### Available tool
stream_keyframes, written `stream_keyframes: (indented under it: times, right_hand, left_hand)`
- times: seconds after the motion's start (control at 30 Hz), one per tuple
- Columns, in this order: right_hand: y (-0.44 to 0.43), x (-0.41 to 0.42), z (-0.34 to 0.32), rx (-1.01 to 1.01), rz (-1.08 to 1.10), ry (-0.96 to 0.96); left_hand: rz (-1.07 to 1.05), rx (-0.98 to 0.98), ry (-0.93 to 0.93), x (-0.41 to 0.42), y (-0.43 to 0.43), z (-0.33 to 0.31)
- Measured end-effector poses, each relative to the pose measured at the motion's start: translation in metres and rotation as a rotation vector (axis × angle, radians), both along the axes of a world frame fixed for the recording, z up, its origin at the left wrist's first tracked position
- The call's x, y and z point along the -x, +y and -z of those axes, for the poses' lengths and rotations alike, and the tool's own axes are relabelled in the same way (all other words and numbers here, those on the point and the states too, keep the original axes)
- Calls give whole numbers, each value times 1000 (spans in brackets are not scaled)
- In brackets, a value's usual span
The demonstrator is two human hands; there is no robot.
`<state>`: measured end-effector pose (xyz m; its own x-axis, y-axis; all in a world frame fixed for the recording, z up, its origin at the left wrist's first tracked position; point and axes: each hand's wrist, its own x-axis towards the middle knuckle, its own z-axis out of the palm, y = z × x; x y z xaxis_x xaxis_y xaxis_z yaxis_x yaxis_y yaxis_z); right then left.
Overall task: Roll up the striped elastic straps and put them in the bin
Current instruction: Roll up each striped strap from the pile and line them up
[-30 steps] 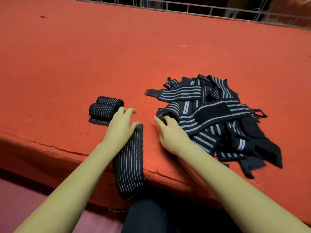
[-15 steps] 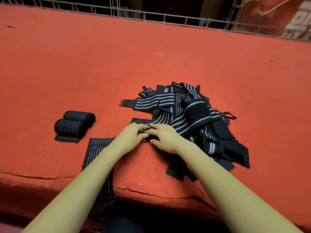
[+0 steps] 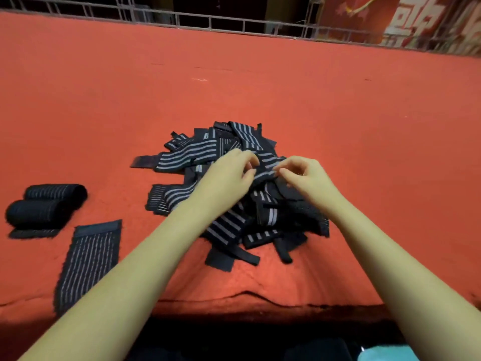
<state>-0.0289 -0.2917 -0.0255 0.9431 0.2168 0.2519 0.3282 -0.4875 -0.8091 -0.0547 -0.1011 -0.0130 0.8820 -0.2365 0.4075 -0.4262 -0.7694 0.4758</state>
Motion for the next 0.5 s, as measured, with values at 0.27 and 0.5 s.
stream_keyframes:
  times: [0.27,0.5]
  right_hand:
    - [-73,-7,61,413,192,87]
    - [-68,-28,79,597,142,94]
  left_hand:
    - [-7,-545,56,-34,-84,46]
    - [-61,-572,154,-52,-102,65]
